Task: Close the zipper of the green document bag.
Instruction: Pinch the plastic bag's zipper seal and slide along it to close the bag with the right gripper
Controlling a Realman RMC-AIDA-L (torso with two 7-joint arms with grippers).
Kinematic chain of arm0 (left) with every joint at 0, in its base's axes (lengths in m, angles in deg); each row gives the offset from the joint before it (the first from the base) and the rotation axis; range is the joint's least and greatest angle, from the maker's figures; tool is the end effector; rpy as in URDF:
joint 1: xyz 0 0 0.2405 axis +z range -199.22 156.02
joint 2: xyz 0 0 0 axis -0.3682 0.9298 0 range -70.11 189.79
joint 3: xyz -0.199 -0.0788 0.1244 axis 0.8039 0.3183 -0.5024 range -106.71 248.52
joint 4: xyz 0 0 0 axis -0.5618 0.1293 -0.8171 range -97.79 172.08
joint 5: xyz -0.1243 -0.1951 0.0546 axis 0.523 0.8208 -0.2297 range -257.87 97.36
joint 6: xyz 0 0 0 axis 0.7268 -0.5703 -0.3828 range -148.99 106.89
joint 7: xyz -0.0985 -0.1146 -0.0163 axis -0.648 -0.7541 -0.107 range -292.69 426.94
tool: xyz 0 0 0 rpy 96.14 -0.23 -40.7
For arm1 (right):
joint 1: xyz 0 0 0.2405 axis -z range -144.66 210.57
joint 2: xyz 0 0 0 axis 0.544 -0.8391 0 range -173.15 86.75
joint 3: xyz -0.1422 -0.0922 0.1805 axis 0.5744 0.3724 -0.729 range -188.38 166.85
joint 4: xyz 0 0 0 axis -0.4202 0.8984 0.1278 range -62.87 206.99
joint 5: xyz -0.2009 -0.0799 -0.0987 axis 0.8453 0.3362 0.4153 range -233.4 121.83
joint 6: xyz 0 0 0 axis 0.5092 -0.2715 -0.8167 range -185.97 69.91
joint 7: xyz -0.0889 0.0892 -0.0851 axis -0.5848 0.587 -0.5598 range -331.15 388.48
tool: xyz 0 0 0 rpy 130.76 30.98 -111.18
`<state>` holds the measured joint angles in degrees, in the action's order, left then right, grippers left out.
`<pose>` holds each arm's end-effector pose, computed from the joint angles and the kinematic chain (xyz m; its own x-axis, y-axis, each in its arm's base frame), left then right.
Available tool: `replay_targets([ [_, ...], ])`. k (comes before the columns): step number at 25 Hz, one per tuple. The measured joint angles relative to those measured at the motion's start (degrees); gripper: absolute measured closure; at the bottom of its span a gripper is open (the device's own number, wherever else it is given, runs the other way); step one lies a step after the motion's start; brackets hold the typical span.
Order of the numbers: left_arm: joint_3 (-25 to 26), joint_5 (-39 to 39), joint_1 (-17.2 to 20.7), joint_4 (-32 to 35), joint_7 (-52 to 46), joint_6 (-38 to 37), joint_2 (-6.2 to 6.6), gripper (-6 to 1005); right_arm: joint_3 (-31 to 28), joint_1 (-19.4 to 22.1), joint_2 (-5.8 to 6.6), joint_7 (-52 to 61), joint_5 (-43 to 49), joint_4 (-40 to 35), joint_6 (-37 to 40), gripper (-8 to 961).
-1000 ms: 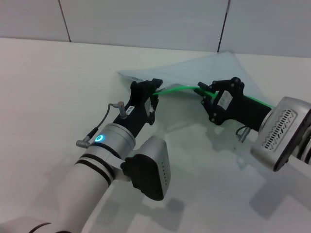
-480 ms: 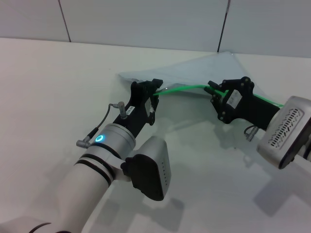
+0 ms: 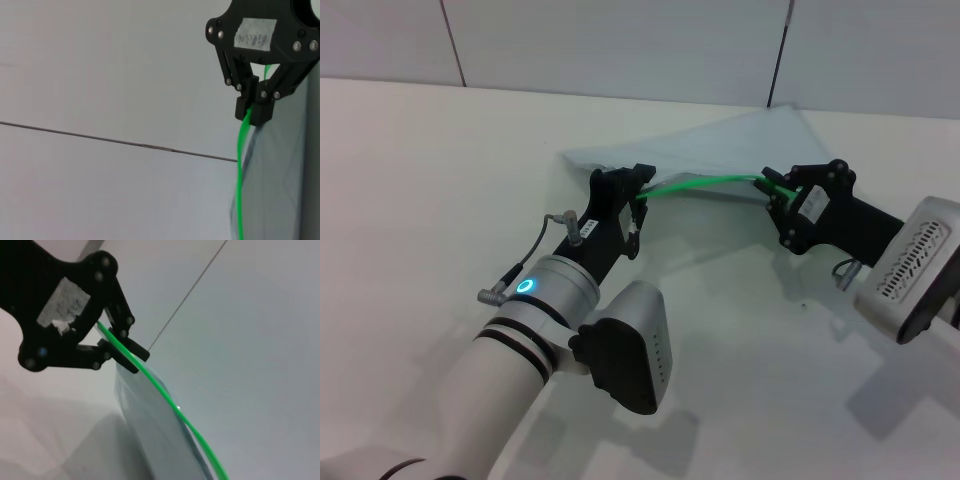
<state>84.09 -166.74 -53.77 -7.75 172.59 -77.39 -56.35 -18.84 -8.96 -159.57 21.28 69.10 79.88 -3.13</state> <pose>-0.2032 0.3327 -0.1397 0.7726 -0.3601 -0.5229 -0.6003 -0.1465 -0.7862 0.2623 0.3929 -0.0971 0.9510 0.2695 -0.1514 0.0579 -0.6364 -0.7692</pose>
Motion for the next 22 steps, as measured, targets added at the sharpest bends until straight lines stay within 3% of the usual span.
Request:
replay_targets([
  [22,-0.1,0.0,-0.1,0.1,0.0,0.3,0.00,942,-3.6,1.6,0.08,0.2,0.0,-2.9,-1.7,873],
])
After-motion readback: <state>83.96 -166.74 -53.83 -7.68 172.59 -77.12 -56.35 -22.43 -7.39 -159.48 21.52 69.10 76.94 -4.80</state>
